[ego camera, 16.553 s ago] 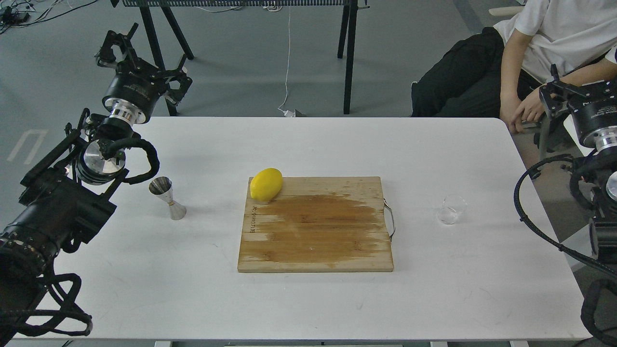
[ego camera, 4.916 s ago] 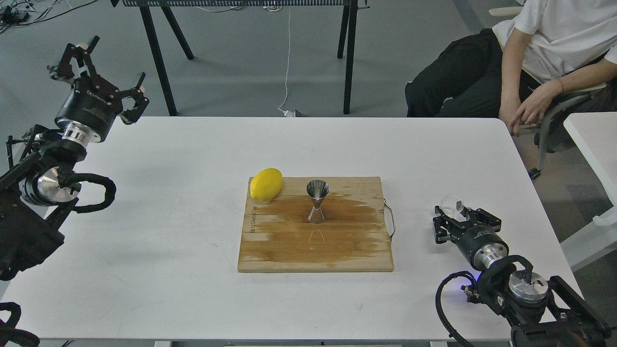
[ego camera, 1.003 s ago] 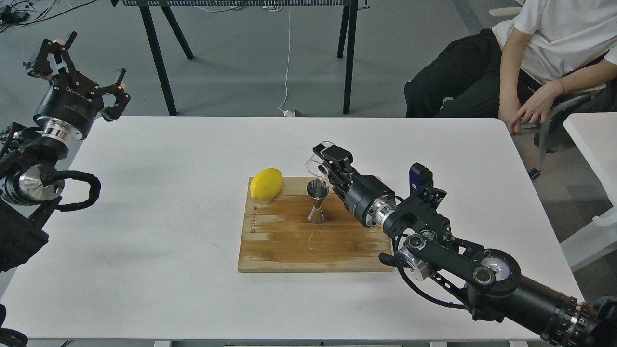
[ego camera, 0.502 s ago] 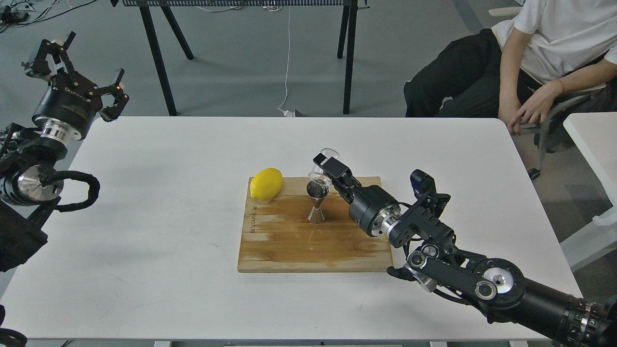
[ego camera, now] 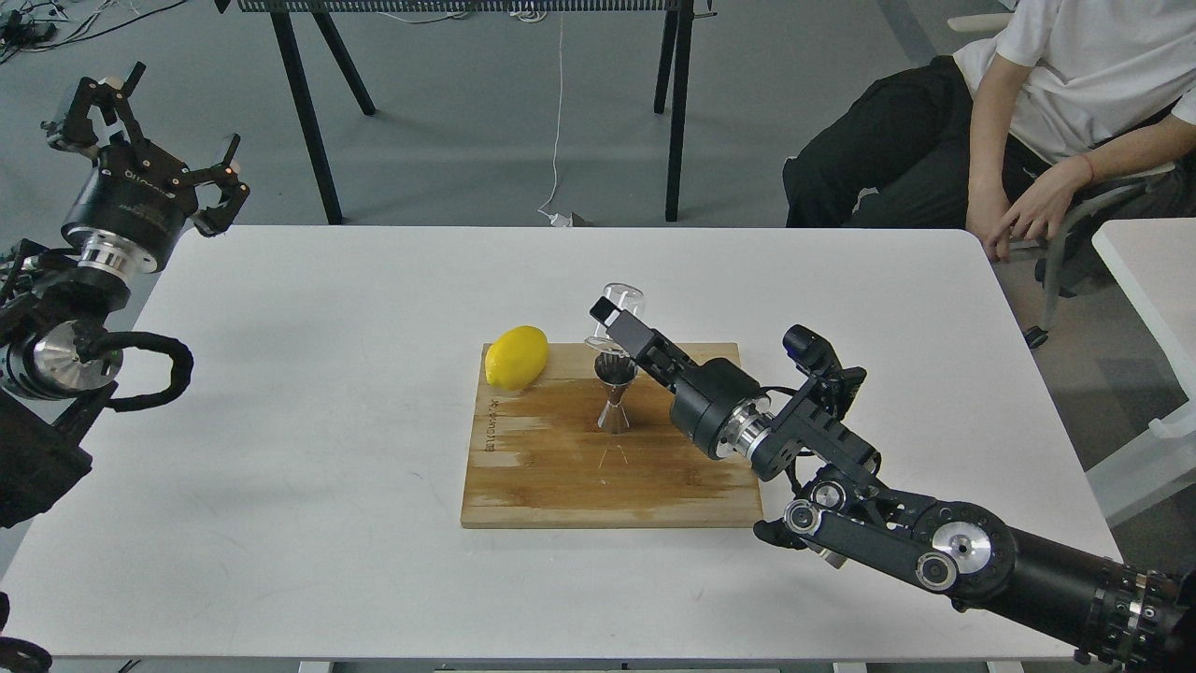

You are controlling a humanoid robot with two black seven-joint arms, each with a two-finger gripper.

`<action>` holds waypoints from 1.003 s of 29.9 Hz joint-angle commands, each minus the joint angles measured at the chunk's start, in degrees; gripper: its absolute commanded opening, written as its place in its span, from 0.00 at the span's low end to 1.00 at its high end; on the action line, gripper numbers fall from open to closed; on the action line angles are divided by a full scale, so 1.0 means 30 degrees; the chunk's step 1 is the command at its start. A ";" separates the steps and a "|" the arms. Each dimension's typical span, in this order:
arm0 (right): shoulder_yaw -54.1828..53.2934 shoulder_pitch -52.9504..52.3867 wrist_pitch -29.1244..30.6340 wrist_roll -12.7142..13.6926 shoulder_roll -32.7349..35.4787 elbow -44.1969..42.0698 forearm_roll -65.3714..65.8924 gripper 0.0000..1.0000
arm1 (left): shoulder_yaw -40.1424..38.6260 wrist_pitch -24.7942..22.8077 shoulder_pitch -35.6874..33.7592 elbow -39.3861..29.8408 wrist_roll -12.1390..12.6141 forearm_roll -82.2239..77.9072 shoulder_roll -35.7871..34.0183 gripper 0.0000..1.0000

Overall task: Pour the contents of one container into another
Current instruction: 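Carry the glass cup back and lower it onto the table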

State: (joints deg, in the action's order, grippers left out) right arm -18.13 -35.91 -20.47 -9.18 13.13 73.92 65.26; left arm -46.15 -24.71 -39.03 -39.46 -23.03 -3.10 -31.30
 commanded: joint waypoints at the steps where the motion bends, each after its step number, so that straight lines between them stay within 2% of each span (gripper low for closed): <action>1: 0.0827 -0.0420 -0.0236 -0.0689 0.0399 -0.0002 0.0453 0.32 | 0.0001 0.0005 0.0003 -0.0002 0.0030 0.0446 -0.0025 1.00; 7: 0.1004 -0.0773 -0.0354 -0.0837 0.0751 -0.0089 0.0690 0.32 | 0.0001 -0.0024 0.0003 -0.0002 0.0030 0.0477 -0.0319 1.00; 11: 0.0304 -0.0481 -0.0354 -0.0544 0.1160 0.0173 -0.0418 0.33 | 0.0001 -0.0024 0.0003 -0.0002 0.0030 0.0477 -0.0348 1.00; 20: -0.4352 0.1391 -0.0090 -0.0105 0.1981 0.3043 -1.0494 0.32 | -0.0028 0.0005 -0.0026 -0.0002 0.0030 0.0681 -0.0406 1.00; 26: -0.8773 0.4319 0.0406 0.1300 0.2363 0.4041 -1.6060 0.32 | -0.0028 0.0005 0.0003 -0.0031 0.0001 0.0740 -0.0436 1.00; 30: -1.1938 0.6311 0.1372 0.1711 0.2334 0.3545 -1.9896 0.33 | -0.0028 -0.0024 0.0003 -0.0031 0.0030 0.0740 -0.0494 1.00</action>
State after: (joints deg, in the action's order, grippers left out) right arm -47.72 -21.09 -18.40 -4.85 20.16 85.61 13.40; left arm -46.23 -24.71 -39.03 -39.57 -22.95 -0.88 -32.70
